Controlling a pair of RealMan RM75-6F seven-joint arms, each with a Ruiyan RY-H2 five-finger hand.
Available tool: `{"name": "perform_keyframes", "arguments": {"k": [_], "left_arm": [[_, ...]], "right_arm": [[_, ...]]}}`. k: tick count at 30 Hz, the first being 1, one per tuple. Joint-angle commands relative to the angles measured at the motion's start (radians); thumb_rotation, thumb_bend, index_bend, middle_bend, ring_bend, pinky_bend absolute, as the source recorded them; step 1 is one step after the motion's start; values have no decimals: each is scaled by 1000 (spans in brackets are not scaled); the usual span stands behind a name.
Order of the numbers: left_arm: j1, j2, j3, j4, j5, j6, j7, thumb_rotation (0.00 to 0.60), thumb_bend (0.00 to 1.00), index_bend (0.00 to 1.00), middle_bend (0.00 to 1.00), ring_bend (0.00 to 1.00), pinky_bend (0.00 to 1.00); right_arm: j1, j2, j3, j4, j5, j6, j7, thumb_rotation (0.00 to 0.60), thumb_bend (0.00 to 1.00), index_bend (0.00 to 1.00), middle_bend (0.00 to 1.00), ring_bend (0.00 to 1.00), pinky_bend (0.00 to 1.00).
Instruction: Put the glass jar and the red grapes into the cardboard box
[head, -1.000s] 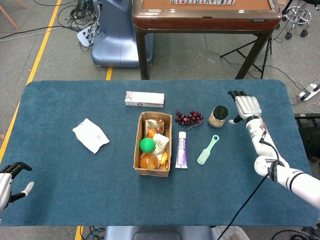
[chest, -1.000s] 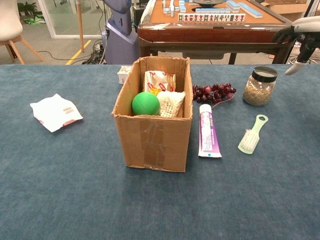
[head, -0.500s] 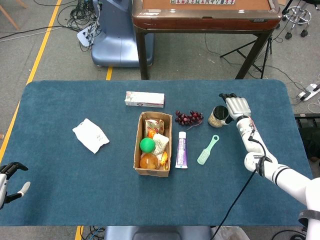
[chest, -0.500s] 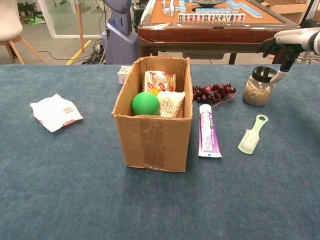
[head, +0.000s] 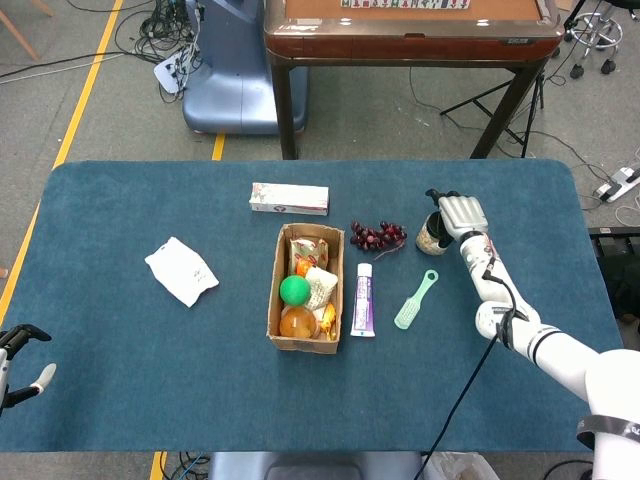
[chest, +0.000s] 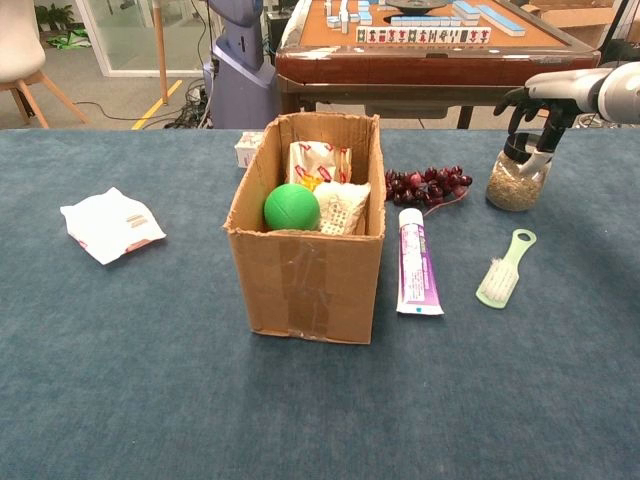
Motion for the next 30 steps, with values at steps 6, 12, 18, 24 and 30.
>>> {"name": "perform_keyframes", "arguments": {"k": [6, 12, 18, 24, 30], "left_arm": [[2, 1, 0, -2, 1, 0, -2, 600, 248, 408, 372, 372, 586], [3, 1, 0, -3, 2, 0, 1, 600, 248, 408, 372, 372, 586], [3, 1, 0, -3, 2, -1, 4, 600, 247, 408, 372, 372, 586], [3, 0, 0, -2, 3, -2, 6, 600, 248, 407, 372, 372, 586], [1, 0, 0, -2, -1, -10, 10, 600, 248, 407, 372, 371, 586]], "right_arm": [[4, -10, -7, 16, -5, -5, 7, 600, 177, 126, 288, 195, 261], [3, -18, -12, 30, -6, -3, 9, 600, 238, 181, 322, 233, 261], [-1, -23, -16, 37, -9, 11, 7, 600, 274, 243, 367, 287, 275], [-10, -20, -15, 29, -19, 28, 9, 600, 284, 315, 423, 358, 355], [-27, 16, -6, -32, -39, 67, 16, 600, 287, 330, 435, 375, 362]]}}
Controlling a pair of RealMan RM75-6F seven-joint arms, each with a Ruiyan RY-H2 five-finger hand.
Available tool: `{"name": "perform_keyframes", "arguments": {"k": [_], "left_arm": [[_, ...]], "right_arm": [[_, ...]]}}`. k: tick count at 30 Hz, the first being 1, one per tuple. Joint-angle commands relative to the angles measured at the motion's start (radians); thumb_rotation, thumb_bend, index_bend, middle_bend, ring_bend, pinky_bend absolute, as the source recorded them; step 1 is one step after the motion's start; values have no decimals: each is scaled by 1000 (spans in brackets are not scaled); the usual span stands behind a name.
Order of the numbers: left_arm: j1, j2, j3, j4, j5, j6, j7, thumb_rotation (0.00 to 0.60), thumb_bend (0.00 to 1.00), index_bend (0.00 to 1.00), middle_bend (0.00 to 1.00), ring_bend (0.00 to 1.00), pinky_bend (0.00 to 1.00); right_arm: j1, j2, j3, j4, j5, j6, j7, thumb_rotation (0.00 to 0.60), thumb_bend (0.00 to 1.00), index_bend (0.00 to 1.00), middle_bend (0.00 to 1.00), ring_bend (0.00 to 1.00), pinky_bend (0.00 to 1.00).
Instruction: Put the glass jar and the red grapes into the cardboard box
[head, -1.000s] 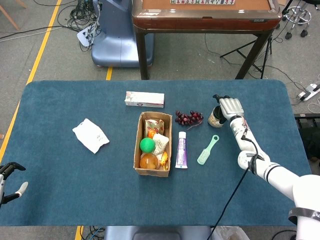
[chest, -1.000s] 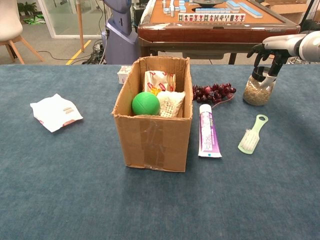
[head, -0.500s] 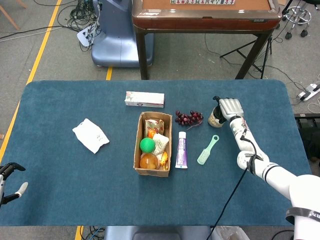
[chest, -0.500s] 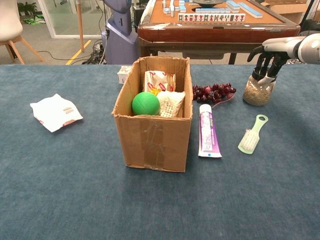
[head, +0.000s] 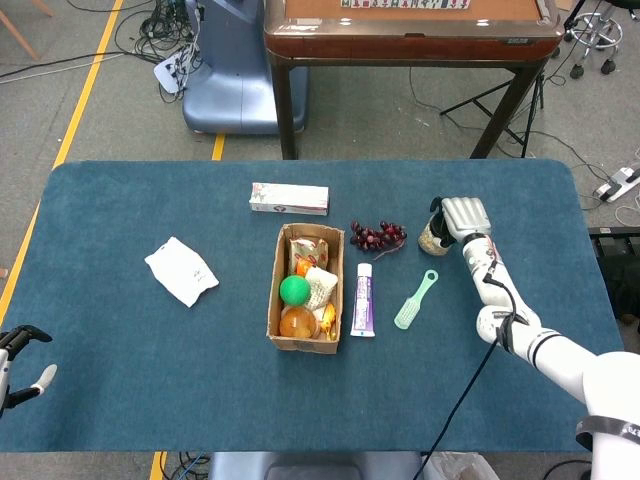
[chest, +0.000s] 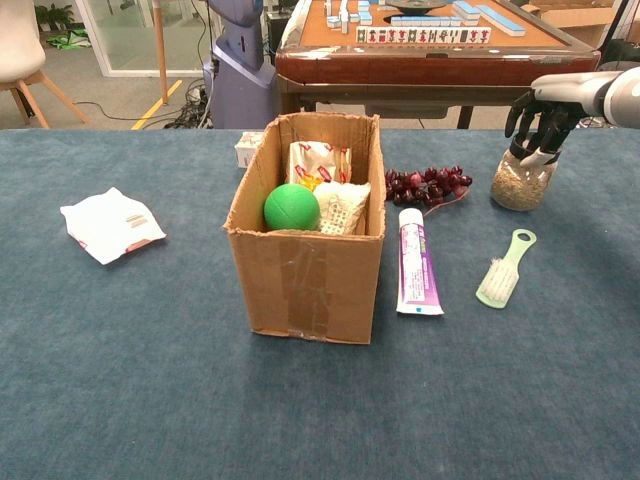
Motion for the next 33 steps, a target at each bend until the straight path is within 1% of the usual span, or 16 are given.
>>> {"name": "perform_keyframes", "arguments": {"k": [1, 6, 9, 15, 22, 27, 30, 33], "left_arm": [[-1, 0, 0, 0, 0, -2, 2, 600, 248, 407, 372, 371, 586], [-2, -2, 1, 1, 0, -6, 6, 600, 248, 406, 372, 371, 586], [-3, -3, 2, 2, 0, -7, 8, 600, 248, 406, 372, 371, 586], [-3, -2, 1, 1, -1, -7, 6, 600, 248, 406, 372, 371, 586], [-2, -3, 2, 1, -1, -7, 11, 600, 247, 406, 372, 371, 586], [0, -2, 1, 2, 0, -4, 7, 600, 248, 405, 372, 371, 586], [0, -1, 1, 1, -1, -4, 7, 600, 248, 405, 372, 371, 586], [1, -3, 2, 0, 2, -1, 17, 600, 248, 405, 372, 371, 586]], "right_arm": [[-12, 29, 6, -46, -14, 30, 2, 600, 287, 332, 436, 376, 362], [-28, 91, 17, -155, -34, 95, -8, 600, 287, 338, 440, 381, 363], [-36, 141, 27, -245, -40, 141, -27, 600, 288, 338, 441, 382, 363], [-26, 253, 51, -473, -27, 241, -114, 600, 299, 338, 441, 381, 363], [12, 343, 76, -726, 3, 338, -238, 600, 300, 338, 441, 382, 364], [51, 381, 96, -876, 26, 400, -321, 600, 300, 338, 441, 382, 364], [73, 387, 107, -939, 39, 421, -347, 600, 301, 338, 441, 382, 364], [100, 375, 113, -971, 57, 424, -364, 600, 301, 338, 441, 382, 364]]}}
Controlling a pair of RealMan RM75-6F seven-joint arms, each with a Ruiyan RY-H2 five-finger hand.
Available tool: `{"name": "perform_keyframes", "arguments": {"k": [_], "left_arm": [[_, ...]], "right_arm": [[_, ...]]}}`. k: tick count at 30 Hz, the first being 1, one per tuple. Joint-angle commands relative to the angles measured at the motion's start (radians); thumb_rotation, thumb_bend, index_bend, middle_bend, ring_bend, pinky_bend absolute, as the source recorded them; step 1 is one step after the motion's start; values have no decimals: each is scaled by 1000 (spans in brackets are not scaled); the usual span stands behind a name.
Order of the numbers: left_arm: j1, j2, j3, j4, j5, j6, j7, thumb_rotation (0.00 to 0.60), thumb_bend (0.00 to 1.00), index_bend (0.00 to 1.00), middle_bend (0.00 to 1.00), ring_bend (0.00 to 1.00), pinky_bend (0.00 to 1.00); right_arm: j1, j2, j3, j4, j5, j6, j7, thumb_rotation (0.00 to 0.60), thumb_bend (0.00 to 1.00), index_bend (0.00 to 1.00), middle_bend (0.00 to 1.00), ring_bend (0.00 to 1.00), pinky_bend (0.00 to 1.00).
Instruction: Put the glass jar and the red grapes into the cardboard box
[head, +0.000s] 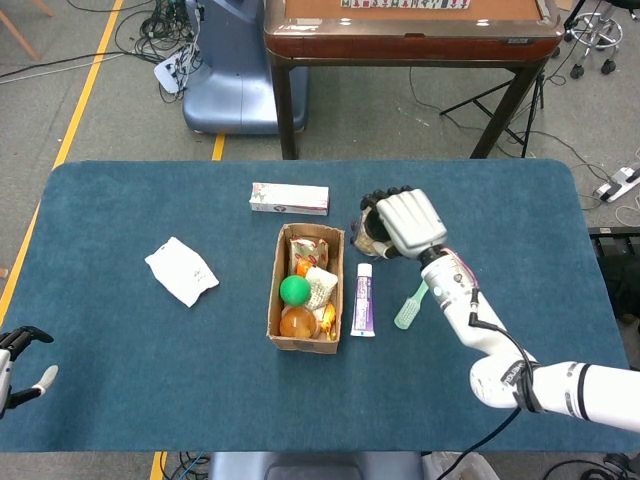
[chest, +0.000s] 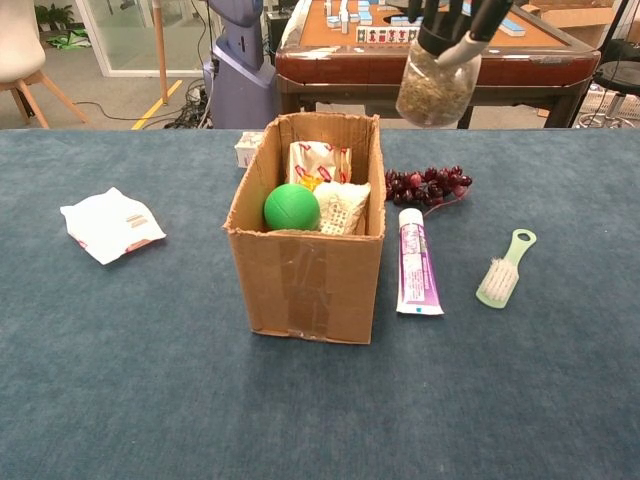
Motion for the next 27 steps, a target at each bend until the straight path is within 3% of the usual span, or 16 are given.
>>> {"name": "perform_keyframes", "arguments": {"k": [1, 13, 15, 17, 19, 21, 27], "left_arm": [[1, -2, 2, -1, 5, 3, 9, 600, 248, 405, 372, 371, 586], [6, 3, 2, -4, 8, 10, -2, 600, 248, 404, 372, 371, 586], [6, 4, 5, -6, 13, 11, -2, 600, 248, 404, 372, 371, 586], [7, 5, 6, -7, 17, 13, -3, 600, 248, 404, 372, 371, 586], [8, 6, 5, -7, 17, 15, -5, 600, 248, 404, 372, 371, 586], [9, 7, 5, -6, 17, 16, -8, 600, 248, 404, 372, 371, 586], [11, 8, 6, -8, 22, 21, -8, 600, 248, 404, 372, 371, 586]], "right_arm": [[38, -9, 14, -37, 25, 14, -27, 600, 301, 338, 441, 382, 364], [113, -140, 11, 17, 13, 2, -5, 600, 305, 339, 440, 382, 364], [121, -161, 3, 42, 4, -12, 5, 600, 272, 339, 429, 382, 364], [129, -176, -5, 65, -1, -28, 10, 600, 178, 336, 394, 369, 364], [135, -185, -11, 82, -7, -44, 19, 600, 43, 280, 325, 313, 364], [138, -188, -14, 92, -16, -58, 30, 600, 2, 201, 268, 267, 364], [131, -172, -27, 99, -54, -77, 62, 600, 0, 63, 174, 199, 363]]}}
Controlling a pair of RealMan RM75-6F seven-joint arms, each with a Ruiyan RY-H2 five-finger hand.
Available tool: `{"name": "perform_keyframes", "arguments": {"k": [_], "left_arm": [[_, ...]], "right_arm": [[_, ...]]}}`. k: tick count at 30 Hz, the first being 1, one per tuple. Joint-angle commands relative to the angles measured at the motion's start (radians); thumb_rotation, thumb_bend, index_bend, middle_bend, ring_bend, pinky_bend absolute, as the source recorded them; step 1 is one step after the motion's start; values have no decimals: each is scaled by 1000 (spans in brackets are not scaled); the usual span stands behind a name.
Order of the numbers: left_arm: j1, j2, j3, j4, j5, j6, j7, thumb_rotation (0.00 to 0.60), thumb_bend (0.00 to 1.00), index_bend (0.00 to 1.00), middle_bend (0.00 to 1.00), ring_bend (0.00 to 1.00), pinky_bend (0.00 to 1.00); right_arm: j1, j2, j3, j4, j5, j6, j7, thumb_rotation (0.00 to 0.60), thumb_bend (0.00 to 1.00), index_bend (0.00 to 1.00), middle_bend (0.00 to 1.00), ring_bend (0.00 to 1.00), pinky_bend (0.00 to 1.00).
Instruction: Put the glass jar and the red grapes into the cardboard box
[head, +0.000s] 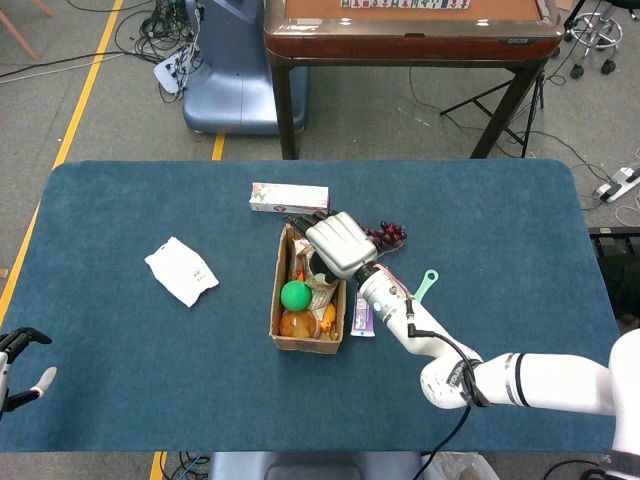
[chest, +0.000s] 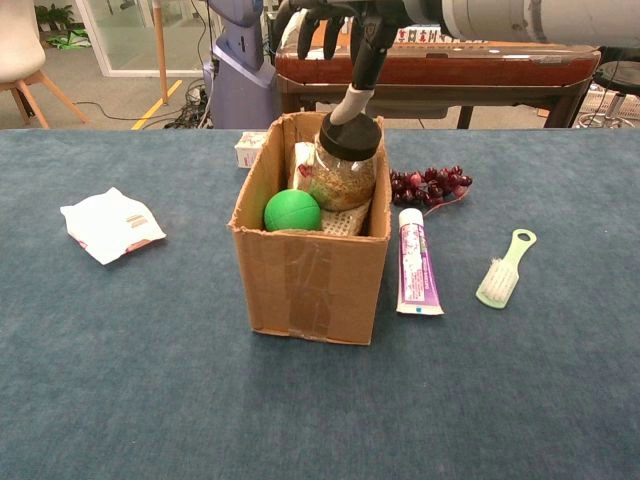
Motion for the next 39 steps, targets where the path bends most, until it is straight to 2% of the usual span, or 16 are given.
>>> {"name": "perform_keyframes", "arguments": {"k": [1, 8, 12, 18, 26, 39], "left_arm": [[0, 0, 1, 0, 0, -1, 2, 600, 248, 404, 372, 371, 586], [-2, -4, 2, -1, -1, -7, 15, 600, 247, 404, 372, 371, 586], [-4, -8, 1, 1, -5, -12, 24, 600, 248, 404, 372, 371, 586], [-8, -15, 2, 0, -9, -22, 40, 600, 248, 404, 372, 371, 586], [-13, -24, 4, -2, -13, -35, 57, 600, 248, 404, 372, 371, 586], [-4, -10, 4, -4, -2, -13, 23, 600, 248, 404, 372, 371, 586]], "right_arm": [[-8, 12, -8, -4, -16, 7, 7, 600, 0, 62, 173, 199, 363], [-68, 94, -28, -84, -73, 84, 15, 600, 0, 69, 192, 199, 363], [-115, 161, -53, -134, -107, 111, 23, 600, 0, 180, 245, 199, 363], [-173, 217, -89, -128, -135, 138, 26, 600, 0, 235, 254, 201, 363], [-186, 149, -103, 43, -90, 138, -4, 600, 0, 239, 238, 198, 355], [-133, -57, -96, 402, 44, -45, 14, 600, 0, 239, 223, 186, 318]]}}
